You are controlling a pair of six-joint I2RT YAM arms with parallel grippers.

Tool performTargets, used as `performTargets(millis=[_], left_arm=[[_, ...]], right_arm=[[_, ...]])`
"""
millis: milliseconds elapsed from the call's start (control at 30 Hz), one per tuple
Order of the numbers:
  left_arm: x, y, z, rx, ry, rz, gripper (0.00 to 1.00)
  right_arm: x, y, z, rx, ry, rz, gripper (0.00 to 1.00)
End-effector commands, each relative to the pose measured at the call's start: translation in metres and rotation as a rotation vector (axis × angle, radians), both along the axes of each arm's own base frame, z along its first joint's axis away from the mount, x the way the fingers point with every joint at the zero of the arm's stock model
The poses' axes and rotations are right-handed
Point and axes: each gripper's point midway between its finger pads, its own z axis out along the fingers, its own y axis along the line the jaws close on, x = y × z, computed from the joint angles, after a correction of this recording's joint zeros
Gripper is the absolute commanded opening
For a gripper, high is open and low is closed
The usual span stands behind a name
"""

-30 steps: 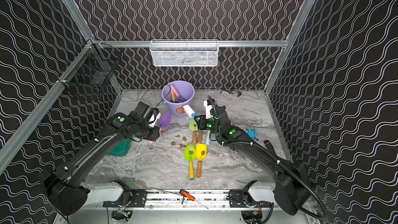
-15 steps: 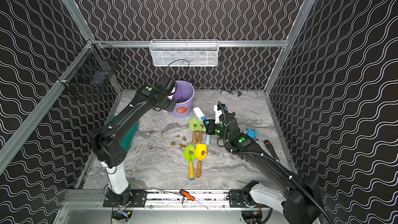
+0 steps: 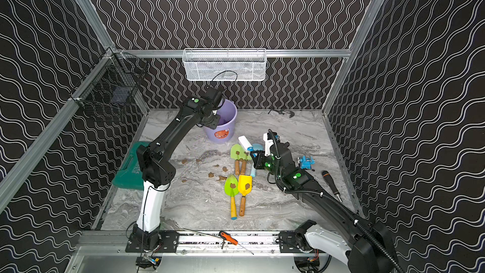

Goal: Brush the soil off the hand trowel and place it into the bucket
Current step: Place the hand trowel in the bucket.

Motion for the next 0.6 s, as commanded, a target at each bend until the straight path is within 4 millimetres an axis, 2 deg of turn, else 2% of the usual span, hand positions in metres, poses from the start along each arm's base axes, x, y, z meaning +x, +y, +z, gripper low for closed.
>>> performTargets(millis=[0, 67, 133, 200, 267, 333, 433, 467, 533, 567], left_arm=[[0.004, 0.008, 0.027, -0.016, -0.101, 0.042, 0.53], [-0.003, 0.011, 0.039, -0.042, -0.145, 0.059, 0.53], [-0.019, 0.01, 0.05, -0.087, -0.189, 0.049, 0.52], [-0.043, 0.007, 0.056, -0.138, -0.231, 0.042, 0.52], [-0.074, 0.003, 0.051, -0.224, -0.238, 0.042, 0.52], [-0.109, -0.004, 0.035, -0.319, -0.221, 0.054, 0.53], [-0.171, -0.011, -0.007, -0.417, -0.125, 0.089, 0.51], [-0.194, -0.021, -0.022, -0.439, -0.076, 0.073, 0.51], [-0.236, -0.042, -0.046, -0.43, 0.002, 0.006, 0.52], [-0.258, -0.047, -0.057, -0.37, 0.018, -0.009, 0.54]], right_arm=[[0.002, 0.0, 0.007, 0.032, -0.026, -0.006, 0.0], [-0.001, -0.002, 0.004, 0.027, -0.014, -0.011, 0.0], [-0.006, -0.003, 0.005, 0.034, -0.011, -0.003, 0.0], [-0.011, -0.008, 0.006, 0.048, -0.016, -0.013, 0.0], [-0.016, -0.013, 0.006, 0.053, -0.024, -0.025, 0.0], [-0.022, -0.02, -0.001, 0.034, 0.001, -0.046, 0.0], [-0.032, -0.028, -0.014, 0.013, 0.055, -0.059, 0.0], [-0.037, -0.029, -0.018, 0.015, 0.062, -0.054, 0.0], [-0.044, -0.033, -0.026, 0.016, 0.086, -0.058, 0.0], [-0.047, -0.035, -0.03, 0.013, 0.097, -0.058, 0.0]])
